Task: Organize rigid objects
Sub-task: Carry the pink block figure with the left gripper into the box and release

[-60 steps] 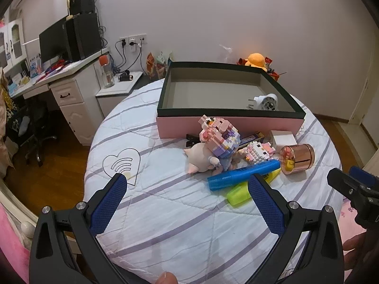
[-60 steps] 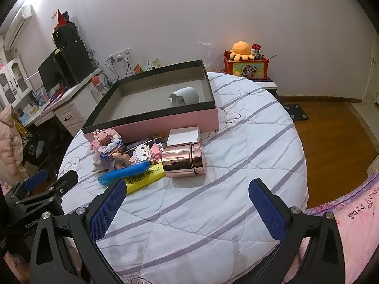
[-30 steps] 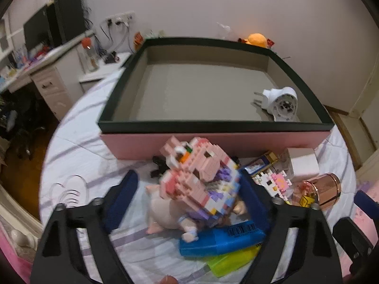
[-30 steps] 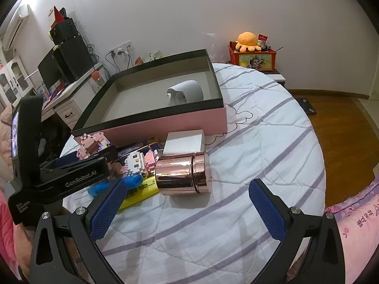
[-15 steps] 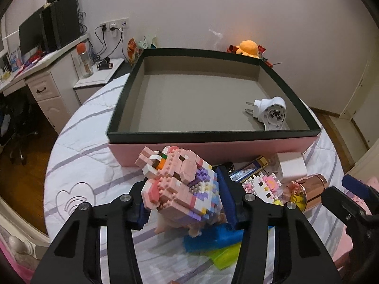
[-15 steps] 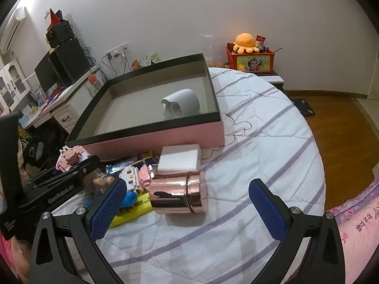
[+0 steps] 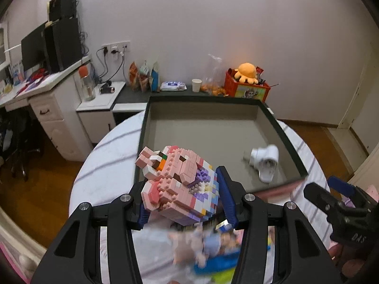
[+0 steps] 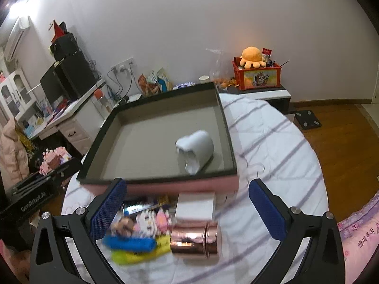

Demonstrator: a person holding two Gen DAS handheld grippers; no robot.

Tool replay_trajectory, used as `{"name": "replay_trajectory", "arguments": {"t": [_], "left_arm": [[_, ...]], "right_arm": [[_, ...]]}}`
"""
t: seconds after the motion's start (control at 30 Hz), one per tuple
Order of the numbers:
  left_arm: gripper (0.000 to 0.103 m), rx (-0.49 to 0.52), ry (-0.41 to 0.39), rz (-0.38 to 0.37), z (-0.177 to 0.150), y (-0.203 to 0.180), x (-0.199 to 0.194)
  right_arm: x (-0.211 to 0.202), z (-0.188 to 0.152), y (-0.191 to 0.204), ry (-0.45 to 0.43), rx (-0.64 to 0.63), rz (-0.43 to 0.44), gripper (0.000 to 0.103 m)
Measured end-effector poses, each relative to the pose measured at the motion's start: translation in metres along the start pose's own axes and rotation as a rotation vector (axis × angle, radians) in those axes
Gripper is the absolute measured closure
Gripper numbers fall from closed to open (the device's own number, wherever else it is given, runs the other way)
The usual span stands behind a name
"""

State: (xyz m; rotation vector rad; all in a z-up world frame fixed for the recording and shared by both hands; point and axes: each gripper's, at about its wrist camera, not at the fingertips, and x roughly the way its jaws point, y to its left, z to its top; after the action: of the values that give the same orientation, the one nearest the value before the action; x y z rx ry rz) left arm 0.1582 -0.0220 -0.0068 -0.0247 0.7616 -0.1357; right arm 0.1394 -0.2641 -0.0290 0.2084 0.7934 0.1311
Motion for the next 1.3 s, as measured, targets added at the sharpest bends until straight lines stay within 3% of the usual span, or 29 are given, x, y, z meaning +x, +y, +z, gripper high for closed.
{"name": "replay_trajectory", "arguments": {"t": [0.2, 0.5, 0.6, 0.63, 0.67, 0.87, 1.13, 1.3], "left_arm": [[0.053, 0.002, 0.032, 0.003, 0.015, -0.001, 0.045], [0.051, 0.020, 0.141, 0.033, 0.010, 0.002, 0.101], [0.032, 0.021, 0.155, 0.039, 0.008, 0.002, 0.107], [0.016, 0.020, 0.157, 0.048, 0.007, 0.002, 0.108], [0.010, 0.020, 0.152, 0.048, 0.007, 0.002, 0.107], [0.000, 0.054, 0.107, 0.073, 0.005, -0.002, 0.084], [0.000, 0.025, -0.014, 0.057, -0.002, 0.008, 0.017], [0.000, 0.004, -0.047, 0.052, -0.017, 0.015, -0.021]], "right_arm": [[0.021, 0.013, -0.001, 0.017, -0.021, -0.029, 0.000], [0.056, 0.025, -0.001, 0.056, -0.047, -0.048, 0.000], [0.061, 0.025, -0.002, 0.063, -0.044, -0.051, 0.000], [0.062, 0.025, -0.002, 0.065, -0.044, -0.053, 0.000], [0.062, 0.025, -0.002, 0.067, -0.045, -0.055, 0.000], [0.055, 0.023, 0.005, 0.053, -0.056, -0.072, 0.000], [0.018, 0.017, 0.018, -0.006, -0.076, -0.068, 0.000], [-0.005, 0.008, 0.030, -0.033, -0.098, -0.063, 0.000]]}}
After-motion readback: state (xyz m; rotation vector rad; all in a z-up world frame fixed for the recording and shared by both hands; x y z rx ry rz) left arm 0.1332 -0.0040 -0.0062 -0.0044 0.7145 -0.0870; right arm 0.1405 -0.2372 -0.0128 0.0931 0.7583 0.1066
